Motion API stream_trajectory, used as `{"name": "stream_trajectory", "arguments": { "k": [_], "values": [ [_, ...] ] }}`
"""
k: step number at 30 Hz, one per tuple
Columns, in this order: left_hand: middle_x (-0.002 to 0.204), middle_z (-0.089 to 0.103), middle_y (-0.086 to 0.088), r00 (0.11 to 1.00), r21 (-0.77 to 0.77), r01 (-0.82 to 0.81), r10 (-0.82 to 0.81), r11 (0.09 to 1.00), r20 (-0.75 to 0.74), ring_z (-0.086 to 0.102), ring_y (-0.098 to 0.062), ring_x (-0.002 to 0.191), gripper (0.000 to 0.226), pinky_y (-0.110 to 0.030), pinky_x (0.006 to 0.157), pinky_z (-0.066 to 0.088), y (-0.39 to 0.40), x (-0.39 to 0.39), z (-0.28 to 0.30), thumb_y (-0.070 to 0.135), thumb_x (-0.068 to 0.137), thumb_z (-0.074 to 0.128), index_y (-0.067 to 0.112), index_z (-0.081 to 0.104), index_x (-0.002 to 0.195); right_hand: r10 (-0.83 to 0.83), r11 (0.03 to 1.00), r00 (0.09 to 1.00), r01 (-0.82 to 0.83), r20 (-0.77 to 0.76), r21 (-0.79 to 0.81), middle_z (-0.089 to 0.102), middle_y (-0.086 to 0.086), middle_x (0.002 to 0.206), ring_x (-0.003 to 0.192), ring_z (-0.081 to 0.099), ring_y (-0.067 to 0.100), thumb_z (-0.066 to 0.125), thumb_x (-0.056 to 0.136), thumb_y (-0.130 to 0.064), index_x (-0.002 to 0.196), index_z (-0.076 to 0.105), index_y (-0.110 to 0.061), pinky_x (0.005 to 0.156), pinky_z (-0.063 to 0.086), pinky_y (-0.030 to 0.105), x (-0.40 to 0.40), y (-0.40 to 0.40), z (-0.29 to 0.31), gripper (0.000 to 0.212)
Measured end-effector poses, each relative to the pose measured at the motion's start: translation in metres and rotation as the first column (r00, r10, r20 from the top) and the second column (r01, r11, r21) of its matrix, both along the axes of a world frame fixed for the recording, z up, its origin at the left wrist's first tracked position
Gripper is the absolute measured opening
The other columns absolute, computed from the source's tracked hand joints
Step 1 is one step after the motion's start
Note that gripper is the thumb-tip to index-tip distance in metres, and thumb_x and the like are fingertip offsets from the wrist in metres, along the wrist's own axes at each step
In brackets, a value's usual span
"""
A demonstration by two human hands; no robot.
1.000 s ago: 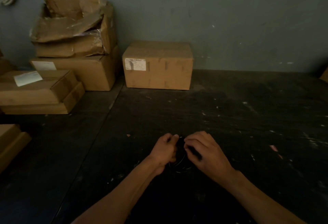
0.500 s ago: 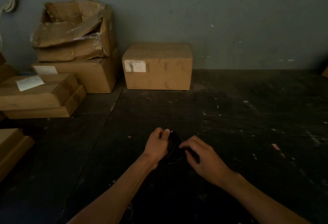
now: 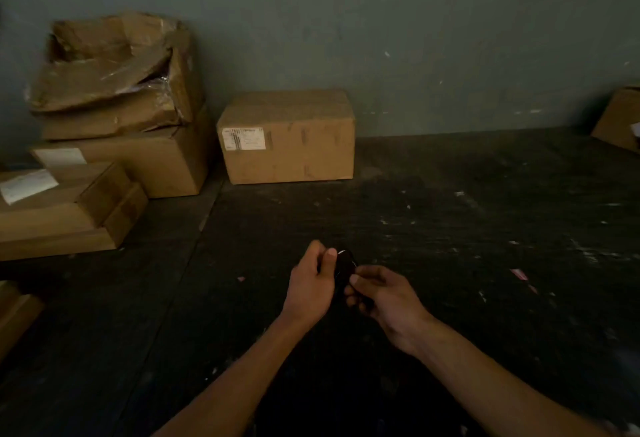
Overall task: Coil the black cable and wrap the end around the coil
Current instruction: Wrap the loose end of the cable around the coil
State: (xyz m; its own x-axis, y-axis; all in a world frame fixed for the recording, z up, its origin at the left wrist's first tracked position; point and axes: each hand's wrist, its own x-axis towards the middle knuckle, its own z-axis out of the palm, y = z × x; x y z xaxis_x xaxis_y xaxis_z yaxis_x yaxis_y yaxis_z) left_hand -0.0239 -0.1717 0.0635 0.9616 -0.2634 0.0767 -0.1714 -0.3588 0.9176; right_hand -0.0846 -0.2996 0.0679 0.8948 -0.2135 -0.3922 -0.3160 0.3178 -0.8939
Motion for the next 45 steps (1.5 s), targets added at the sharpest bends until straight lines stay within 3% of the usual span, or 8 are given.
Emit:
{"name": "stream_trajectory", "arguments": {
  "k": [6, 12, 17, 22, 30, 35, 39, 45],
  "values": [
    [0.074, 0.052, -0.004, 0.99, -0.094, -0.048, 0.035, 0.994, -0.135, 0.049, -0.013, 0.064, 0.026, -0.034, 0.063, 0.043, -0.001, 0.008, -0.001, 0.028, 0.103, 0.038, 0.01, 0.053, 0.091, -0.045, 0.999, 0.995, 0.044, -0.091, -0.01, 0.069, 0.007, 0.073, 0.063, 0.062, 0.016, 0.063, 0.09, -0.011, 0.1, 0.068, -0.007, 0.058, 0.046, 0.026, -0.001, 0.002, -0.006, 0.012],
    [0.074, 0.052, -0.002, 0.997, -0.118, -0.018, 0.008, 0.993, -0.083, 0.047, -0.007, 0.055, 0.01, -0.023, 0.047, 0.04, 0.001, 0.012, 0.001, 0.025, 0.104, 0.037, 0.024, 0.041, 0.095, -0.022, 1.0, 0.967, 0.018, -0.255, -0.02, 0.068, 0.006, 0.07, 0.058, 0.059, 0.015, 0.066, 0.088, -0.019, 0.097, 0.069, -0.01, 0.05, 0.042, 0.025, 0.002, 0.013, -0.011, 0.013],
    [0.076, 0.052, -0.002, 0.994, -0.107, 0.097, -0.101, 0.99, -0.032, 0.05, -0.009, 0.062, 0.014, -0.034, 0.063, 0.048, 0.008, 0.006, -0.001, 0.023, 0.104, 0.038, 0.021, 0.044, 0.091, -0.057, 0.996, 0.946, 0.076, -0.32, 0.047, 0.071, 0.005, 0.081, 0.068, 0.06, 0.017, 0.068, 0.086, -0.025, 0.098, 0.071, -0.017, 0.053, 0.043, 0.028, 0.01, 0.027, -0.009, 0.015],
    [0.076, 0.054, -0.002, 0.985, -0.119, 0.16, -0.167, 0.98, -0.047, 0.05, -0.006, 0.06, 0.012, -0.032, 0.064, 0.046, 0.018, -0.002, -0.008, 0.02, 0.103, 0.041, 0.016, 0.048, 0.094, -0.135, 0.961, 0.916, 0.214, -0.378, 0.175, 0.071, 0.01, 0.098, 0.085, 0.062, 0.021, 0.071, 0.083, -0.023, 0.1, 0.07, -0.015, 0.064, 0.048, 0.033, 0.014, 0.038, -0.008, 0.019],
    [0.075, 0.051, -0.002, 0.977, -0.087, 0.202, -0.207, 0.976, -0.054, 0.048, -0.004, 0.06, 0.012, -0.022, 0.057, 0.044, 0.027, -0.005, -0.016, 0.018, 0.103, 0.04, 0.009, 0.047, 0.099, -0.093, 0.897, 0.953, 0.206, -0.288, 0.391, 0.071, 0.016, 0.104, 0.101, 0.065, 0.029, 0.058, 0.09, -0.006, 0.103, 0.068, -0.008, 0.083, 0.051, 0.038, 0.008, 0.04, -0.004, 0.016],
    [0.081, 0.053, -0.003, 0.96, -0.094, 0.19, -0.205, 0.977, -0.19, 0.05, -0.008, 0.065, 0.006, -0.028, 0.06, 0.044, 0.029, -0.002, -0.022, 0.027, 0.103, 0.04, 0.021, 0.039, 0.106, -0.077, 0.909, 0.962, 0.176, -0.262, 0.378, 0.07, 0.015, 0.106, 0.1, 0.065, 0.028, 0.052, 0.094, -0.007, 0.105, 0.067, -0.009, 0.073, 0.048, 0.036, 0.006, 0.037, -0.001, 0.019],
    [0.092, 0.057, -0.004, 0.91, -0.145, 0.193, -0.232, 0.97, -0.344, 0.056, -0.012, 0.077, 0.025, -0.029, 0.068, 0.047, 0.028, -0.001, -0.021, 0.03, 0.103, 0.04, 0.02, 0.034, 0.125, -0.073, 0.924, 0.966, 0.159, -0.249, 0.347, 0.069, 0.015, 0.106, 0.096, 0.065, 0.027, 0.049, 0.096, -0.007, 0.109, 0.066, -0.009, 0.066, 0.047, 0.035, 0.005, 0.033, -0.004, 0.021],
    [0.076, 0.05, -0.001, 0.937, -0.199, 0.173, -0.224, 0.965, -0.27, 0.047, -0.01, 0.063, 0.015, -0.028, 0.06, 0.042, 0.025, 0.001, -0.026, 0.024, 0.103, 0.04, 0.021, 0.046, 0.089, 0.014, 0.983, 0.982, 0.021, -0.189, 0.18, 0.07, 0.008, 0.109, 0.102, 0.064, 0.022, 0.051, 0.095, -0.008, 0.11, 0.067, -0.014, 0.074, 0.047, 0.033, 0.005, 0.028, -0.006, 0.023]
  ]
}}
